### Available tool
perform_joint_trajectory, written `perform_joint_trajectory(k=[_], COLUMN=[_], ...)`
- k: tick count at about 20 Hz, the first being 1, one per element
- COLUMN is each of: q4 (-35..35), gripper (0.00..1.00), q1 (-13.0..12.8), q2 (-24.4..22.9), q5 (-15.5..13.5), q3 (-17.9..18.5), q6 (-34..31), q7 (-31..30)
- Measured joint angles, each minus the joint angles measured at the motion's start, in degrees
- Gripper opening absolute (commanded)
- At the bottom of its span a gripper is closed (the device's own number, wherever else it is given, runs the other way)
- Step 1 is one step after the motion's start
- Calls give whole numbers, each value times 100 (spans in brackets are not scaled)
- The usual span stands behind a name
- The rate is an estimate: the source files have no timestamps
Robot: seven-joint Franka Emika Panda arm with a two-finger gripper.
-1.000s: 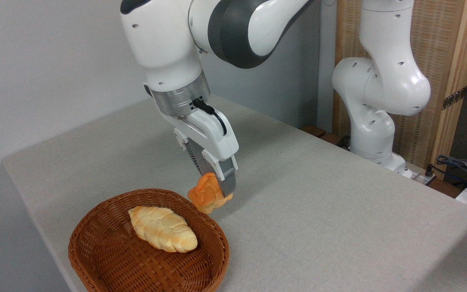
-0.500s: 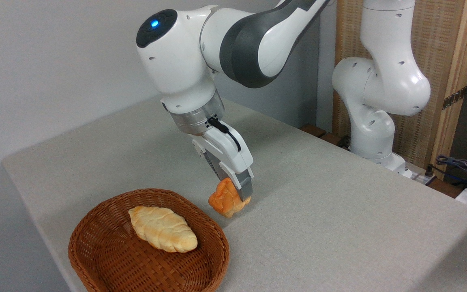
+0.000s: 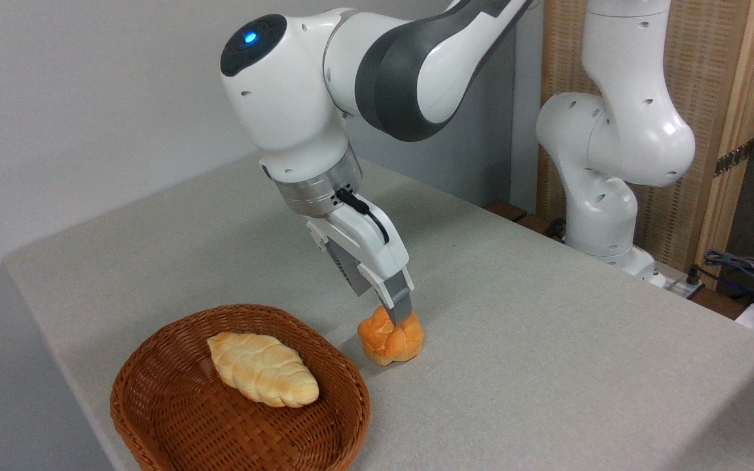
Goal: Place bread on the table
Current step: 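Move the bun beside the basket and lower it onto the table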
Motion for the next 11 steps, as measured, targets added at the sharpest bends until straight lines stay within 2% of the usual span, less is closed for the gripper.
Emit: perform_joint_trajectory(k=[4, 11], q4=[120, 866], gripper=[100, 100], q1=[-3, -4], q2=[-66, -298], q5=[0, 0], q3=[-4, -37], q6=[45, 290], q7=[4, 5])
